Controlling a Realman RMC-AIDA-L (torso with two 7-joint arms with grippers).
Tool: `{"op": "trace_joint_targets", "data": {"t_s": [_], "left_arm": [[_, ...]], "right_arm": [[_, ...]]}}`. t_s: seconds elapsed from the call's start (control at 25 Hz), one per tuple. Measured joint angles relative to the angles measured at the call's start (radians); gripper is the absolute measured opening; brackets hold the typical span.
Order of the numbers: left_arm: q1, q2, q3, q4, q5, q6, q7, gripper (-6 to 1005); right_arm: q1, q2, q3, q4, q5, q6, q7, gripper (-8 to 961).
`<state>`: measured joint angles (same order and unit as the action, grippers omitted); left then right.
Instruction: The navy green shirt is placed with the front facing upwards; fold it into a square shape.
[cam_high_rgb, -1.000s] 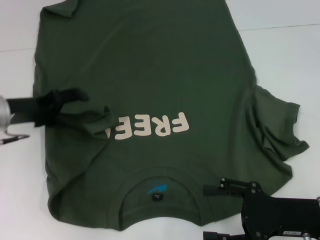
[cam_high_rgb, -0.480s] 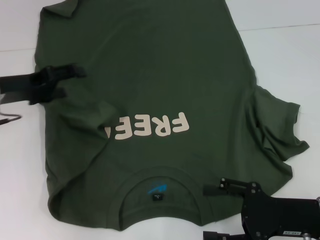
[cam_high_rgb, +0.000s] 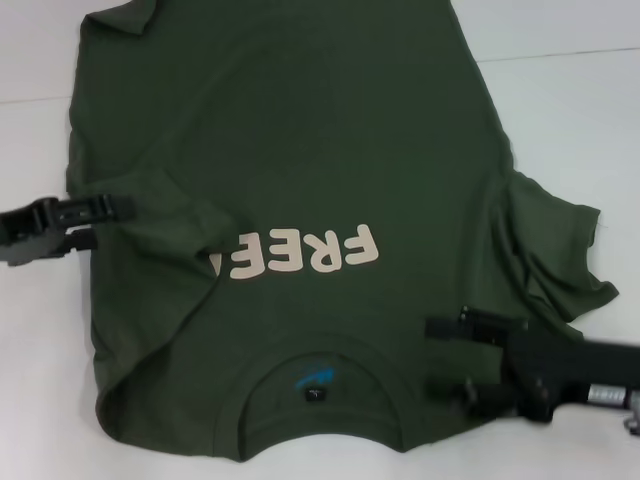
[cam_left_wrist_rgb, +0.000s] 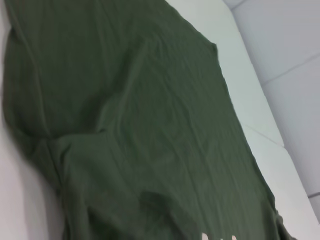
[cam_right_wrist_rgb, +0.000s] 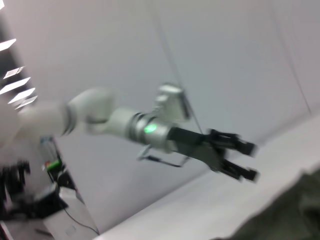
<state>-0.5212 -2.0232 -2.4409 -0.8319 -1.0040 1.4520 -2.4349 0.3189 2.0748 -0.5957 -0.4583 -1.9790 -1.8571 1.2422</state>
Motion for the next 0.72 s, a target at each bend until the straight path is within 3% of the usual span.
{"op": "trace_joint_targets", "data": {"t_s": [0.08,0.24,0.4,0.48,0.56,0.64,0.72], "left_arm": [[0.018,-0.007,-0.001,-0.012,-0.009,0.018,0.033,946],[0.047,-0.027,-0.001,-0.026,-0.019,0.088,0.19,946],[0.112,-0.08,-0.001,-0.092,-0.047,0.148,0.446,946],[0.171,-0.112,-0.003,-0.127,-0.101,0.179,0.616,946],[0.219,-0.131,-0.008,-0.134,-0.163,0.202,0.738,946],[0.259,-0.136,-0.012,-0.121,-0.227,0.219,0.847,946],[0.289,-0.137,-0.014,-0.103,-0.279,0.232,0.926,946]], "right_arm": [[0.017,-0.004,0.004,-0.037,0.0,0.011,0.173,882],[0.022,0.001,0.053,-0.055,0.058,-0.02,0.27,882],[0.031,-0.01,0.054,-0.063,0.081,-0.044,0.332,882],[0.032,-0.011,0.045,-0.081,0.074,-0.054,0.339,882],[0.025,-0.006,0.041,-0.111,0.072,-0.06,0.338,882],[0.012,-0.007,0.039,-0.148,0.06,-0.062,0.337,882],[-0.002,-0.021,0.044,-0.189,0.027,-0.061,0.365,882]]}}
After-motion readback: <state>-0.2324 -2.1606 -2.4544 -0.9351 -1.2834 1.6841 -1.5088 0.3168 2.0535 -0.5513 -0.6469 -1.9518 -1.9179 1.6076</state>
